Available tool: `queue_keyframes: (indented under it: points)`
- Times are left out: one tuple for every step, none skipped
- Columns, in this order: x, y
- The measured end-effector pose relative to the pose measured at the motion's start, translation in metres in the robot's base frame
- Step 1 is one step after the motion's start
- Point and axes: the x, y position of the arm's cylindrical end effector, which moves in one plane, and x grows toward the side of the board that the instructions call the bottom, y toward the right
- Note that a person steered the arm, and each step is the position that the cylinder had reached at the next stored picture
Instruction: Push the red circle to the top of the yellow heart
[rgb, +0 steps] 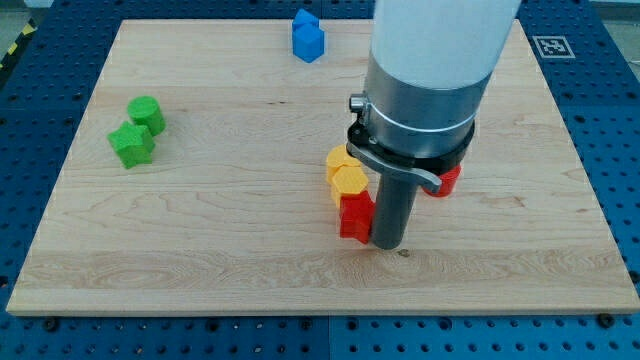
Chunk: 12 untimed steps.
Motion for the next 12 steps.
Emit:
queue_keyframes:
  points:
    - [0.0, -0.008]
    - [0.0, -0.008]
    - [0.005, -0.003]
    - [0.013, 0.052]
    - [0.004, 0.088]
    - [-0.006, 0.093]
    - [-0.017, 0.092]
    - [-0.039, 0.082]
    - [-0.042, 0.082]
    - [-0.06, 0.081]
    - [-0.071, 0.08]
    - [-0.071, 0.069]
